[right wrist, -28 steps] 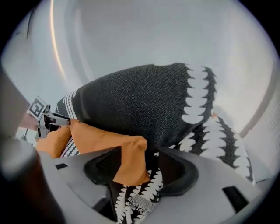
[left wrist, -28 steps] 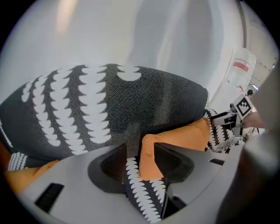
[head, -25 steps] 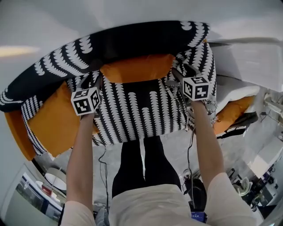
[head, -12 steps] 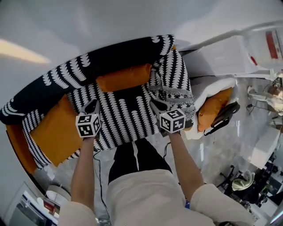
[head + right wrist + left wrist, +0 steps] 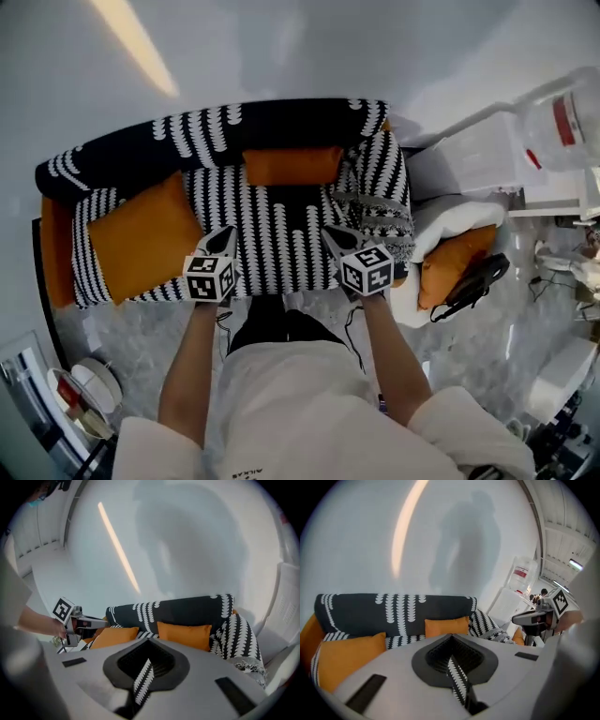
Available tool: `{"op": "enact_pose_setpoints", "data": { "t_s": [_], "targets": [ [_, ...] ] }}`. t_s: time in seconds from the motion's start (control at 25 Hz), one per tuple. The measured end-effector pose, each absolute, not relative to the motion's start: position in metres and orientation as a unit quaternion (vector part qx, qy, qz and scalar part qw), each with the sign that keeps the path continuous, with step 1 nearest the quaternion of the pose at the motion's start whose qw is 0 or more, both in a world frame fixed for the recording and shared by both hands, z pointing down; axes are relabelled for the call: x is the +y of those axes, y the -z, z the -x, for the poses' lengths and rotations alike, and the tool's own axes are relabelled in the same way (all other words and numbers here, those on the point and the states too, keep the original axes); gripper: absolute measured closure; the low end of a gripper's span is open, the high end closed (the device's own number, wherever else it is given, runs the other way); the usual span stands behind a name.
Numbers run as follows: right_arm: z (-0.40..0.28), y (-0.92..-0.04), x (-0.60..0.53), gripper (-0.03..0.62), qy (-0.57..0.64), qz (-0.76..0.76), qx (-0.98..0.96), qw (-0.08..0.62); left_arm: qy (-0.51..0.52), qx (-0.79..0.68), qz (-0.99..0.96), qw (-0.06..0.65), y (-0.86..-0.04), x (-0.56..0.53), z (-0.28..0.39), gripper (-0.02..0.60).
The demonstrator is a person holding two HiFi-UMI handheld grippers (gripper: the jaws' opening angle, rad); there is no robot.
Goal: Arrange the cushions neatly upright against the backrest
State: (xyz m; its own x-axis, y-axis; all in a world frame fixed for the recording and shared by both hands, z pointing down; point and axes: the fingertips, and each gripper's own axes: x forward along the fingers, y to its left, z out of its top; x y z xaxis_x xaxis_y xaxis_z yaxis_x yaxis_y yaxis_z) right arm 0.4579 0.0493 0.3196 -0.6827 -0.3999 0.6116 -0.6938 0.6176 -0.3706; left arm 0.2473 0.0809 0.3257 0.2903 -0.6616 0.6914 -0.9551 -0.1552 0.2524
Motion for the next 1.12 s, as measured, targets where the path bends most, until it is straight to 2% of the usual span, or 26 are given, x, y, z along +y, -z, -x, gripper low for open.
{"op": "enact_pose_setpoints", "data": {
  "t_s": [0.36, 0.76, 1.12],
  "targets": [
    [-0.436, -0.291, 0.127, 0.571, -0.265, -0.253, -0.899, 0.240, -0.162, -0.646, -0.657, 0.353, -0.283, 0.217, -0.220, 0.563],
    [-0.324, -0.272, 0.177, 0.571, -0.223, -0.129, -0.932, 0.254, -0.121, -0.731, -0.567, 0.361, -0.267, 0.323, -0.143, 0.563],
    [-0.205, -0.263, 0.249, 0.571, -0.204, -0.102, -0.935, 0.271, -0.099, -0.757, -0.529, 0.371, -0.268, 0.432, -0.023, 0.563]
  ]
}}
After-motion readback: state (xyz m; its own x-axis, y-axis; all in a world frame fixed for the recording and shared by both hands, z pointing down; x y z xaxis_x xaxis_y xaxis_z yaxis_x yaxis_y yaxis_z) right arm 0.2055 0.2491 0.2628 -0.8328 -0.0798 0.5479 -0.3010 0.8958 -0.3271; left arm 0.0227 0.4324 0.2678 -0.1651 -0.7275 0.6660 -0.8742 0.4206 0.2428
